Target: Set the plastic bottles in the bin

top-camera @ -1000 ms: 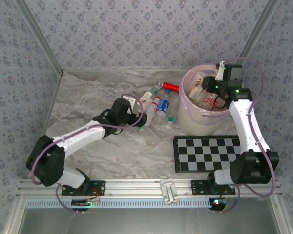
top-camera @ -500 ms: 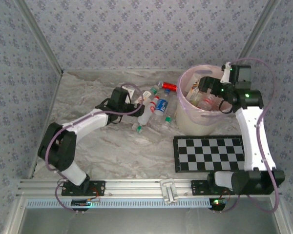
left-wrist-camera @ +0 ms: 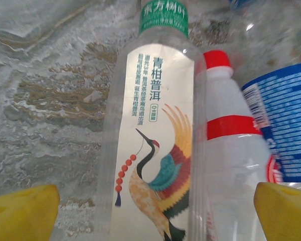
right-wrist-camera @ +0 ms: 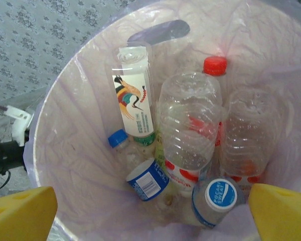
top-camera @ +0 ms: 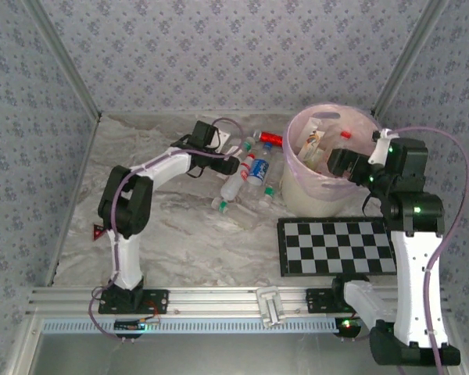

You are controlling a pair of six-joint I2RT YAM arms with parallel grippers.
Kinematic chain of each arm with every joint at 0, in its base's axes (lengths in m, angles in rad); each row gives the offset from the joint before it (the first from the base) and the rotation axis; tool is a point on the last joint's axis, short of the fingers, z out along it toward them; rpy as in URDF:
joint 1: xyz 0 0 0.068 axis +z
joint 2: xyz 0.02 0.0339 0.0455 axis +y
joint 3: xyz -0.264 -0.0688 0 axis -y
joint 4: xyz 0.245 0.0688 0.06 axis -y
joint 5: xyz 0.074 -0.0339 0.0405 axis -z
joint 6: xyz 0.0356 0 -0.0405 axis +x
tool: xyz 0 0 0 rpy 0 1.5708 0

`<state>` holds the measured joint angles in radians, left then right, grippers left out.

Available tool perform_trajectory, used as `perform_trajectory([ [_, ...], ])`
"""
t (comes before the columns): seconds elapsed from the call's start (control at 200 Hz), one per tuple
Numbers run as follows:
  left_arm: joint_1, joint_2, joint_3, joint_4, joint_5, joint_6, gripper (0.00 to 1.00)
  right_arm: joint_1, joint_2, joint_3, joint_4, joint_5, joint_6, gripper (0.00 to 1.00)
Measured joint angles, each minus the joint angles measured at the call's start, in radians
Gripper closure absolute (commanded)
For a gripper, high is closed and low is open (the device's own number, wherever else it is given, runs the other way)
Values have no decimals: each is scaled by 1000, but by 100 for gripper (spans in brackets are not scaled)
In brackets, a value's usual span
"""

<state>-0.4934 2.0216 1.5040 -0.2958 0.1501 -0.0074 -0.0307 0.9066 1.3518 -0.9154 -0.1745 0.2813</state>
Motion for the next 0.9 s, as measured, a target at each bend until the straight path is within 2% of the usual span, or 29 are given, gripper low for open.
perform_trajectory([
  [0.125,0,54,44,-45,0,18,9,-3,-3,-5,2,-7,8,0],
  [0.39,0,73,59,-65,11,35,39,-3,21,-14,8,-24,19,0],
  [0.49,0,73,60,-74,11,42,46,-5,22,-14,11,-26,19,0],
  [0.715,6,59,60,-88,8,48,56,-5,22,1,12,-50,18,0],
  [0.9,29,-92,-29,-60,11,42,58,-4,24,29,52,-122,30,1],
])
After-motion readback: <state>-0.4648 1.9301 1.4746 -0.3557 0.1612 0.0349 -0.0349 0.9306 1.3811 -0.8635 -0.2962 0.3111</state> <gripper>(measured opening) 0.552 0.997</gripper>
